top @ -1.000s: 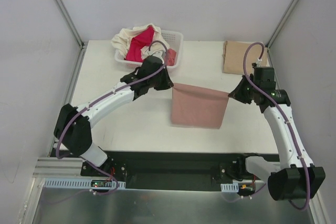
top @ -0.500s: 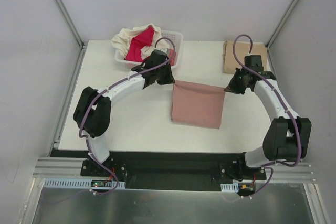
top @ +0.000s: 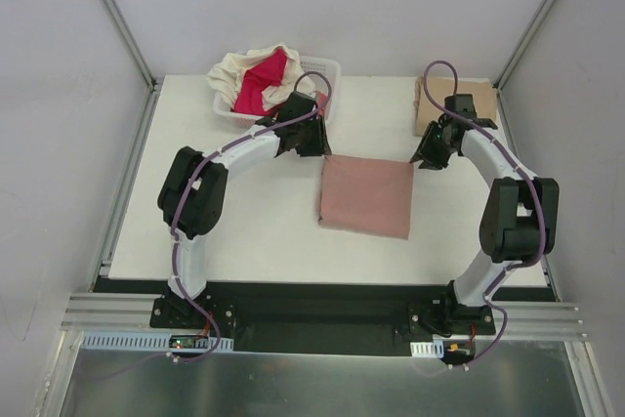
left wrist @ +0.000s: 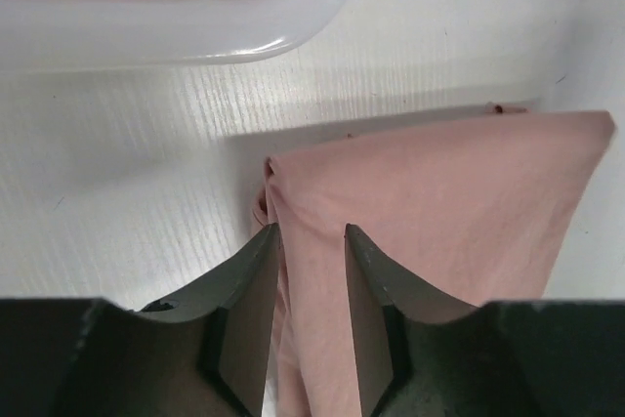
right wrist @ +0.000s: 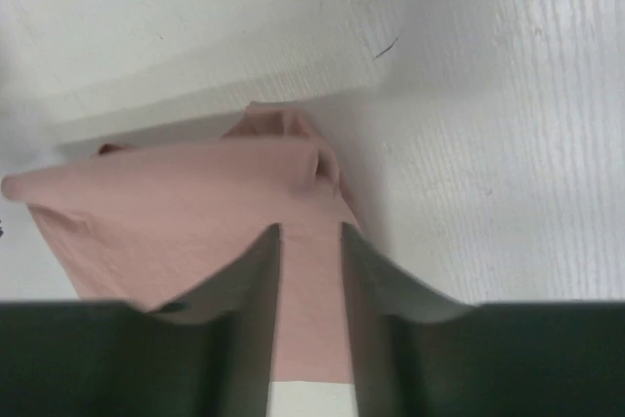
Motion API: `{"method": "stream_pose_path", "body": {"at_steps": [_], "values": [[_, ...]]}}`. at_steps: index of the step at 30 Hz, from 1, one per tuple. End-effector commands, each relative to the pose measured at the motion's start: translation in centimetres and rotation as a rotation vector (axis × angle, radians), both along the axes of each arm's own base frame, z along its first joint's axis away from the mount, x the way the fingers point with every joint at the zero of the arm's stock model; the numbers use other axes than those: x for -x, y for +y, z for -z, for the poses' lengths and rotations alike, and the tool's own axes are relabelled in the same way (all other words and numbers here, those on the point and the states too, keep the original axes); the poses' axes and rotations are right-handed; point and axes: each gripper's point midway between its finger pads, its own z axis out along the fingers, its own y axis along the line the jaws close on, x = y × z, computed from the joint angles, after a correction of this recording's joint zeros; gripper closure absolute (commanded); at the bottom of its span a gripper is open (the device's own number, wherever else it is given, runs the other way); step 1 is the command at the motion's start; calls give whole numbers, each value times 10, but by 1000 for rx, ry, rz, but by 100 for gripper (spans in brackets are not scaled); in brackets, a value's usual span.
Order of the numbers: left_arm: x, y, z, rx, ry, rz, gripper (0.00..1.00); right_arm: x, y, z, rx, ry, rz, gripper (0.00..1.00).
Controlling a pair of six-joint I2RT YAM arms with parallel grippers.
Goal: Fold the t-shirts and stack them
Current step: Fold the tshirt
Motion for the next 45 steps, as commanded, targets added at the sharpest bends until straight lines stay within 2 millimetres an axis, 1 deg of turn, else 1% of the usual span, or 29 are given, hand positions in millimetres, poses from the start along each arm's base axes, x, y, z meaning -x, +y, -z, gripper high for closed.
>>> {"method": "stream_pose_path", "body": {"at_steps": [1,2,4,6,8,10,11,12,13,14,15,16,17,18,20,24,25,27,28,30,31,32,33,34,36,37,39,40,45], "values": [[-7,-7,-27,46,-42,44,62,-19,2,-13,-17,-35,-22,56],[-5,-7,-32,57,-46,51,57,-18,5,-16,-32,-38,-33,54],[0,-7,-42,71,-56,56,38,-16,8,-22,-40,-49,-44,35],[7,-10,-51,88,-61,69,29,-6,10,-26,-40,-55,-55,3],[20,-12,-61,104,-69,92,22,4,13,-36,-43,-79,-70,3],[39,-20,-73,120,-79,129,1,19,18,-34,-54,-70,-85,3],[48,-23,-77,127,-80,146,1,25,23,-44,-70,-98,-104,3],[55,-25,-80,131,-84,157,1,36,25,-39,-78,-83,-113,3],[72,-30,-86,138,-91,184,1,41,27,-40,-86,-88,-120,3],[80,-32,-87,138,-90,195,1,47,32,-49,-110,-122,-134,3],[90,-30,-80,129,-72,201,1,57,35,-44,-126,-114,-141,3],[104,-35,-89,146,-79,215,1,62,38,-43,-143,-118,-148,3],[112,-37,-89,149,-73,221,1,65,44,-52,-179,-150,-159,3],[123,-37,-77,142,-46,227,1,67,46,-53,-194,-160,-164,3],[144,-48,-77,175,-28,256,1,71,51,-56,-220,-185,-183,3],[172,-54,-46,184,67,278,1,60,55,-60,-230,-225,-215,3],[175,-53,-37,175,85,272,1,55,56,-53,-232,-207,-220,3],[177,-50,-24,157,107,263,1,42,58,-55,-237,-210,-234,3],[178,-50,-17,148,119,263,1,36,61,-45,-247,-177,-236,3],[179,-48,-6,130,137,257,1,21,61,-41,-237,-177,-226,3],[179,-46,0,120,148,253,1,13,57,-27,-205,-151,-207,3],[178,-46,5,109,148,244,1,4,56,-30,-196,-161,-208,3],[178,-43,13,95,162,236,1,0,56,-26,-189,-151,-215,3],[178,-43,17,89,167,235,1,-4,55,-12,-184,-115,-212,3],[179,-41,27,72,187,228,1,-16,56,-9,-175,-113,-213,3],[180,-41,30,70,194,230,1,-20,53,4,-159,-79,-208,3],[183,-38,39,52,210,228,1,-30,52,6,-144,-80,-207,3],[183,-36,42,47,216,225,1,-30,50,17,-133,-50,-209,3],[184,-28,55,29,247,216,1,-38,51,25,-125,-33,-225,3]]}}
